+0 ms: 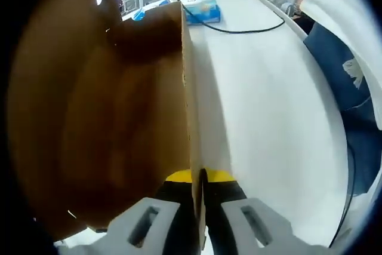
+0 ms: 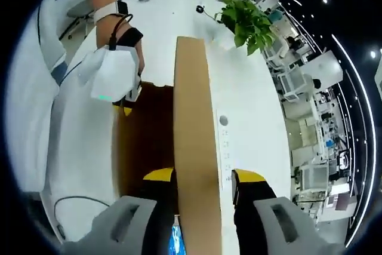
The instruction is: Operate the shoe box by opening the lid, removing the specified soft item, and placing it in the target area until the item is outside and the box remains undamaged.
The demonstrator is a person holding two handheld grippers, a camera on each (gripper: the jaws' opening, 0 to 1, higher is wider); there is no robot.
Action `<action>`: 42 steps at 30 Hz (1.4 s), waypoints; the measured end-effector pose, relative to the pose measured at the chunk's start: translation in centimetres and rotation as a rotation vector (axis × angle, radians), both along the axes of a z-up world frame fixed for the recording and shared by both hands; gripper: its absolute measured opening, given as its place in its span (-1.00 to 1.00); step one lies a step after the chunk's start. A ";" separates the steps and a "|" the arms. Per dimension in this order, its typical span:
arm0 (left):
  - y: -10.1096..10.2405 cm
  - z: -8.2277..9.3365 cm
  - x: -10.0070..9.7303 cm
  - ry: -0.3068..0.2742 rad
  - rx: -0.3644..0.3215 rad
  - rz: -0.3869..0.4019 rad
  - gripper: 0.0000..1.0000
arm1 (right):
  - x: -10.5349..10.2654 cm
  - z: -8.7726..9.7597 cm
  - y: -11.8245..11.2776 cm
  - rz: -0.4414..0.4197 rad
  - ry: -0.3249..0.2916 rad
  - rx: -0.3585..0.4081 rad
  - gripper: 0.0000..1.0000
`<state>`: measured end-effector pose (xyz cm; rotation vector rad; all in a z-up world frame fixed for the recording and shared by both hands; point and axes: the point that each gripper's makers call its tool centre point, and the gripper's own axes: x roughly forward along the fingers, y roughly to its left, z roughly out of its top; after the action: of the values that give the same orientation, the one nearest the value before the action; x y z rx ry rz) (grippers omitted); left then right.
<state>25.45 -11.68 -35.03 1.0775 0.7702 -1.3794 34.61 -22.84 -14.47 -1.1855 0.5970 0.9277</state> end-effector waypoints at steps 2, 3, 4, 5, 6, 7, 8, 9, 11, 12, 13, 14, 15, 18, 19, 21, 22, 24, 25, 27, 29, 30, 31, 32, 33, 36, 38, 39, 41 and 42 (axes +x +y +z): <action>0.0 0.0 0.0 0.001 0.000 0.000 -0.96 | -0.2 -0.3 0.1 0.004 0.009 -0.004 -0.40; 0.0 0.0 0.0 0.001 0.000 0.000 -0.96 | -0.4 -0.5 0.1 0.006 0.021 -0.005 -0.46; 0.0 0.0 0.0 0.001 0.000 0.001 -0.96 | -0.4 -0.6 0.1 0.008 0.020 -0.006 -0.46; 0.0 0.0 0.0 0.002 -0.001 0.002 -0.96 | -0.5 -0.8 0.0 0.011 0.021 -0.010 -0.45; 0.0 0.0 0.1 0.002 -0.001 0.002 -0.96 | -0.6 -0.7 0.0 0.014 0.020 -0.010 -0.45; 0.0 0.0 0.0 0.001 -0.001 0.001 -0.96 | -0.7 -0.7 0.1 0.011 0.022 -0.006 -0.45; 0.0 0.0 0.0 0.002 -0.001 0.002 -0.96 | -0.9 -0.8 0.2 0.012 0.021 -0.007 -0.45; 0.0 0.0 0.0 0.002 -0.001 0.002 -0.96 | -1.1 -0.9 0.2 0.022 0.016 -0.014 -0.45; 0.0 0.0 0.0 0.003 -0.002 0.003 -0.96 | -1.3 -1.0 0.2 0.021 0.013 -0.013 -0.45; 0.0 0.0 0.0 0.004 -0.002 0.006 -0.96 | -1.6 -1.1 0.3 0.025 0.007 -0.015 -0.45; 0.0 0.0 0.0 0.004 -0.003 0.007 -0.96 | -1.7 -1.2 0.3 0.031 -0.001 -0.020 -0.45; 0.0 0.0 0.0 0.005 -0.003 0.007 -0.96 | -1.8 -1.2 0.4 0.040 -0.013 -0.020 -0.45; 0.0 0.0 0.0 0.005 -0.003 0.009 -0.96 | -1.9 -1.3 0.4 0.044 -0.017 -0.018 -0.45; 0.0 -0.1 -0.1 0.009 -0.001 0.013 -0.97 | -2.5 -1.5 0.4 0.050 -0.043 -0.018 -0.45; 0.0 -0.1 -0.1 0.009 0.000 0.013 -0.97 | -2.5 -1.5 0.4 0.051 -0.046 -0.017 -0.45; 0.0 0.0 -0.1 0.009 -0.002 0.013 -0.97 | -2.9 -1.7 0.5 0.056 -0.069 -0.008 -0.45; 0.0 0.0 -0.1 0.009 -0.002 0.014 -0.97 | -2.9 -1.8 0.4 0.060 -0.083 -0.007 -0.45; 0.0 0.0 -0.1 0.009 -0.004 0.016 -0.97 | -3.3 -2.0 0.4 0.056 -0.085 0.005 -0.45; 0.0 -0.1 -0.1 0.010 -0.004 0.017 -0.97 | -3.4 -2.0 0.4 0.059 -0.089 0.005 -0.45; 0.0 -0.1 -0.1 0.009 -0.004 0.014 -0.97 | -3.6 -2.0 0.5 0.065 -0.097 0.000 -0.45; 0.0 -0.1 -0.1 0.009 -0.003 0.014 -0.97 | -3.7 -1.9 0.6 0.063 -0.106 0.004 -0.45; 0.0 -0.1 -0.1 0.008 -0.003 0.014 -0.97 | -3.7 -2.0 0.6 0.063 -0.110 0.004 -0.45; 0.0 -0.1 -0.1 0.007 -0.003 0.014 -0.97 | -3.7 -2.0 0.6 0.062 -0.116 0.006 -0.45; 0.0 -0.1 -0.1 0.006 -0.003 0.014 -0.97 | -3.7 -2.0 0.6 0.060 -0.120 0.008 -0.45; 0.0 0.0 -0.1 0.007 -0.003 0.018 -0.97 | -3.8 -2.1 0.6 0.058 -0.122 0.007 -0.45; 0.0 0.0 -0.1 0.009 -0.004 0.021 -0.97 | -4.3 -2.5 0.9 0.063 -0.123 0.000 -0.45; 0.1 0.0 -0.1 0.009 -0.003 0.020 -0.97 | -4.4 -2.6 0.9 0.065 -0.122 -0.002 -0.45; 0.1 0.0 -0.1 0.010 -0.003 0.019 -0.97 | -4.5 -2.7 0.9 0.063 -0.126 -0.003 -0.45; 0.1 0.0 -0.1 0.010 -0.002 0.019 -0.96 | -4.6 -2.8 0.9 0.065 -0.140 -0.009 -0.45; 0.1 0.0 -0.1 0.008 0.000 0.016 -0.96 | -4.7 -2.8 1.0 0.061 -0.146 -0.003 -0.45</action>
<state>25.33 -11.56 -35.06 1.0643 0.7828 -1.3714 29.90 -21.88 -17.31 -1.2677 0.4470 0.8834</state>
